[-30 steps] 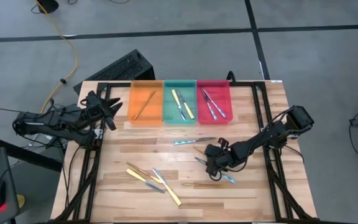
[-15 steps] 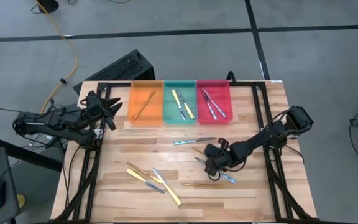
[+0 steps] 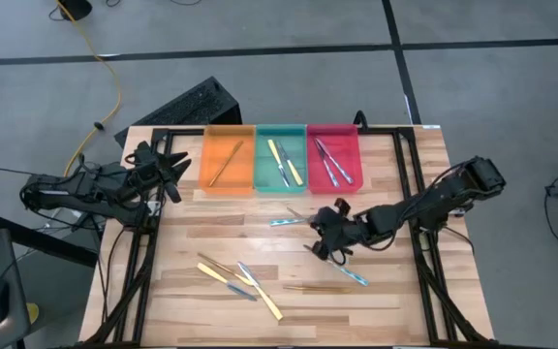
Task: Sort silverware by color (type)
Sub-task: Put the gold table knife into the orange bin, then put the blue patterned table knife into the red bin
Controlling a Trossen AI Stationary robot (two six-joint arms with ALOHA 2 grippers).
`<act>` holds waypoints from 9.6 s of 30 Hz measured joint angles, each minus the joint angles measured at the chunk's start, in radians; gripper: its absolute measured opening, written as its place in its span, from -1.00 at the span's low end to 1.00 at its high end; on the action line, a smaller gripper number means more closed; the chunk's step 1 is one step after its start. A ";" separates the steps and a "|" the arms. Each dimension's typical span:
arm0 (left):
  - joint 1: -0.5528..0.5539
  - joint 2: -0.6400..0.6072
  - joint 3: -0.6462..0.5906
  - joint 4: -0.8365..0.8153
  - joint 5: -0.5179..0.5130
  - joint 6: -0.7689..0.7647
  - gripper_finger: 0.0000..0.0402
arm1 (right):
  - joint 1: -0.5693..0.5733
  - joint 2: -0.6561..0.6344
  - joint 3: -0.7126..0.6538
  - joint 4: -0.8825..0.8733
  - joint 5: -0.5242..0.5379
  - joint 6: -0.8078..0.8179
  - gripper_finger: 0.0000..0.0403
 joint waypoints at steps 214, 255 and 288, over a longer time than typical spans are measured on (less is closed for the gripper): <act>0.000 0.003 -0.005 -0.004 -0.008 -0.015 -0.50 | -0.187 -0.363 0.813 -0.781 -0.144 -0.415 -0.35; 0.000 0.005 -0.005 -0.027 -0.008 -0.032 -0.50 | 0.123 -0.381 0.284 -0.573 0.217 -0.082 -0.34; 0.000 0.007 -0.005 -0.016 0.120 -0.182 -0.50 | 0.081 -0.381 0.286 -0.165 0.151 -0.473 -0.34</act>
